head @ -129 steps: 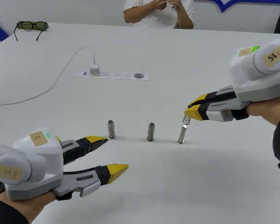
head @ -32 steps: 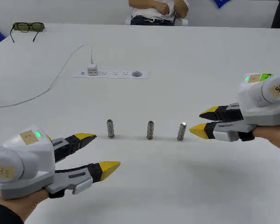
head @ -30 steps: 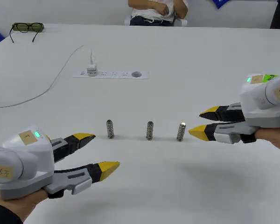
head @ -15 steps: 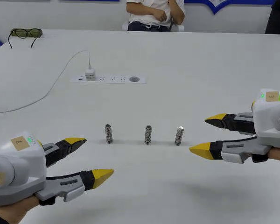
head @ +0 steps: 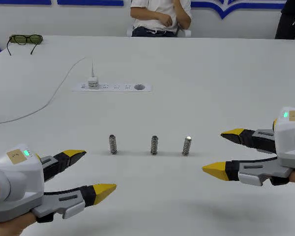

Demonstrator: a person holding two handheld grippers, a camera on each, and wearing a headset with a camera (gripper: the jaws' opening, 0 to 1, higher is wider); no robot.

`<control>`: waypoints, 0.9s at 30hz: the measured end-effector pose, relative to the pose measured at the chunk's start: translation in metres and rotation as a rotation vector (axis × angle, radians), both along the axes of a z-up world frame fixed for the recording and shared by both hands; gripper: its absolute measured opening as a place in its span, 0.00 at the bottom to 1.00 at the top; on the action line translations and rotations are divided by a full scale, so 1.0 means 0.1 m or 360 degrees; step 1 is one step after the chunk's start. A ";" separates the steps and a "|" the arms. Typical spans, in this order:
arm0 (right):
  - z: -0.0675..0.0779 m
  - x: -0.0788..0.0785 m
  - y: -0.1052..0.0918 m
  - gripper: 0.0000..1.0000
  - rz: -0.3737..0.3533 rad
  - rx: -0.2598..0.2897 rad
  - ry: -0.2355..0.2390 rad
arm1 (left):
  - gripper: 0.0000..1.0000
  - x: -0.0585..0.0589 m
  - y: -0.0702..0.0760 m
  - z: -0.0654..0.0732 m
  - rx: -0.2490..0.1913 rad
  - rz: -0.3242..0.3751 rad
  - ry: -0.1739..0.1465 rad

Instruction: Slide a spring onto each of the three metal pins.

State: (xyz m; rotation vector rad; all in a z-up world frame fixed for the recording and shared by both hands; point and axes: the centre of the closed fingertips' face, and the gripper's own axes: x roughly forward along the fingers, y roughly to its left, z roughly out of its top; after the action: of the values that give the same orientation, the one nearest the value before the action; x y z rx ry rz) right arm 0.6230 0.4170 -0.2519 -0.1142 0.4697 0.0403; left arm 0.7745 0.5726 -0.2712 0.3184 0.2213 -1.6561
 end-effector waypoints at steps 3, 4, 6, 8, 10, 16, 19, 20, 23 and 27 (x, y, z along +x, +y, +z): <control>-0.02 -0.03 0.00 0.61 -0.0017 0.0002 -0.0001 | 0.66 0.01 0.02 -0.01 0.0007 0.0002 0.0001; -0.02 -0.04 0.00 0.61 -0.0025 0.0007 -0.0006 | 0.66 0.01 0.02 -0.01 0.0007 0.0003 0.0003; -0.01 -0.04 -0.01 0.61 -0.0035 0.0008 -0.0012 | 0.66 0.02 0.03 -0.02 0.0009 0.0004 0.0003; -0.01 -0.05 -0.02 0.61 -0.0046 0.0012 -0.0020 | 0.66 0.03 0.04 -0.03 0.0012 0.0007 0.0005; -0.01 -0.05 -0.02 0.61 -0.0049 0.0010 -0.0023 | 0.66 0.03 0.04 -0.03 0.0013 0.0009 0.0005; -0.02 -0.04 -0.01 0.61 -0.0048 0.0010 -0.0025 | 0.66 0.05 0.05 -0.03 0.0016 0.0013 0.0006; -0.02 -0.05 -0.01 0.61 -0.0051 0.0014 -0.0028 | 0.66 0.06 0.06 -0.02 0.0012 0.0020 0.0006; -0.02 -0.05 -0.02 0.61 -0.0054 0.0013 -0.0027 | 0.66 0.06 0.06 -0.02 0.0012 0.0023 0.0005; -0.02 -0.06 -0.02 0.61 -0.0056 0.0015 -0.0027 | 0.66 0.07 0.06 -0.02 0.0012 0.0027 0.0006; -0.02 -0.05 -0.01 0.61 -0.0052 0.0016 -0.0030 | 0.66 0.06 0.06 -0.03 0.0013 0.0028 0.0007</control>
State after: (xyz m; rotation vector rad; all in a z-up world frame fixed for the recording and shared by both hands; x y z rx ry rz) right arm 0.6181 0.4159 -0.2542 -0.0967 0.4524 0.0096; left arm 0.7808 0.5789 -0.2737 0.3181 0.2333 -1.6387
